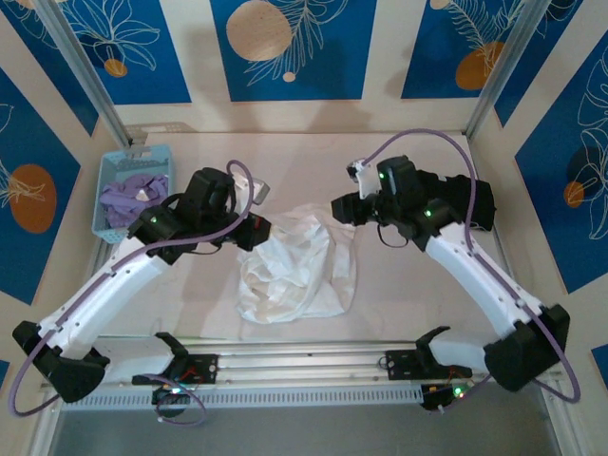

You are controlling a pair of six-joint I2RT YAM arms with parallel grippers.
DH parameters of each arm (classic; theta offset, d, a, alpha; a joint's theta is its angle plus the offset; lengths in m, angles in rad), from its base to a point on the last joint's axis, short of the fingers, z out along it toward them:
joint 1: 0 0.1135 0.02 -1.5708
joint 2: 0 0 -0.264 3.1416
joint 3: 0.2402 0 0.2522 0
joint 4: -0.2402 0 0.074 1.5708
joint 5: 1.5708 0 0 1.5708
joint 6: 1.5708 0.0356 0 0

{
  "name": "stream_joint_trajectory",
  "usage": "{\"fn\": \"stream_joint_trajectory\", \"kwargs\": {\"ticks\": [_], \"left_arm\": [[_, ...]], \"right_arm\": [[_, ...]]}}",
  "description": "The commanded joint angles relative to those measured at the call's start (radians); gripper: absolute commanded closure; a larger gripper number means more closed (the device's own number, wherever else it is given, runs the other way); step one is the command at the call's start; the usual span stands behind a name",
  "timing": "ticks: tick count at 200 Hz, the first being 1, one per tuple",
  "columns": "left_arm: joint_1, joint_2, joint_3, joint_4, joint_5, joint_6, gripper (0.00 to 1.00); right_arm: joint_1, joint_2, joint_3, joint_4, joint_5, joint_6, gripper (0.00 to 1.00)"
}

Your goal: Fold the inside-out t-shirt

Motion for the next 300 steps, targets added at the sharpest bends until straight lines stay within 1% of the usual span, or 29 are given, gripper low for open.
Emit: {"fn": "stream_joint_trajectory", "kwargs": {"ticks": [1,10,25,47,81,110,121,153,203,216,227,237,250,259,280,300], "left_arm": [[0.01,0.018,0.047,-0.033,0.034,-0.009,1.0],[0.011,0.024,0.056,-0.038,0.04,-0.011,1.0],[0.01,0.03,0.065,-0.04,0.049,-0.014,1.0],[0.012,0.03,0.072,-0.042,0.061,-0.017,1.0],[0.012,0.024,0.074,-0.046,0.067,-0.019,1.0],[0.012,0.019,0.07,-0.044,0.071,-0.017,1.0],[0.013,0.018,0.067,-0.043,0.072,-0.017,1.0],[0.012,0.014,0.062,-0.042,0.072,-0.014,1.0],[0.015,0.012,0.056,-0.04,0.069,-0.009,1.0],[0.014,0.011,0.054,-0.038,0.069,-0.008,1.0],[0.016,0.01,0.053,-0.037,0.067,-0.008,1.0],[0.016,0.007,0.05,-0.035,0.067,-0.008,1.0],[0.02,0.006,0.046,-0.034,0.062,-0.006,1.0],[0.023,0.007,0.044,-0.034,0.052,-0.007,1.0],[0.036,0.007,0.037,-0.033,0.034,-0.006,1.0],[0.067,0.011,0.023,-0.015,0.038,-0.011,1.0]], "right_arm": [[0.074,-0.095,-0.097,0.155,-0.149,-0.145,0.63],[0.121,-0.116,-0.138,0.207,-0.187,-0.19,0.63],[0.195,-0.127,-0.191,0.271,-0.198,-0.255,0.65],[0.256,-0.116,-0.252,0.354,-0.202,-0.304,0.68],[0.321,-0.063,-0.298,0.442,-0.077,-0.352,0.68],[0.342,-0.008,-0.304,0.516,-0.008,-0.384,0.64],[0.35,0.009,-0.301,0.539,0.053,-0.389,0.64],[0.351,0.046,-0.29,0.565,0.149,-0.403,0.62],[0.345,0.045,-0.296,0.581,0.188,-0.403,0.64],[0.336,0.037,-0.298,0.579,0.178,-0.399,0.65],[0.33,0.035,-0.298,0.579,0.164,-0.397,0.69],[0.325,0.034,-0.296,0.576,0.142,-0.397,0.75],[0.32,0.033,-0.293,0.571,0.111,-0.396,0.87],[0.315,0.025,-0.293,0.563,0.081,-0.395,0.92],[0.287,-0.006,-0.292,0.529,-0.032,-0.379,1.0],[0.254,-0.028,-0.286,0.482,-0.173,-0.344,1.0]]}}
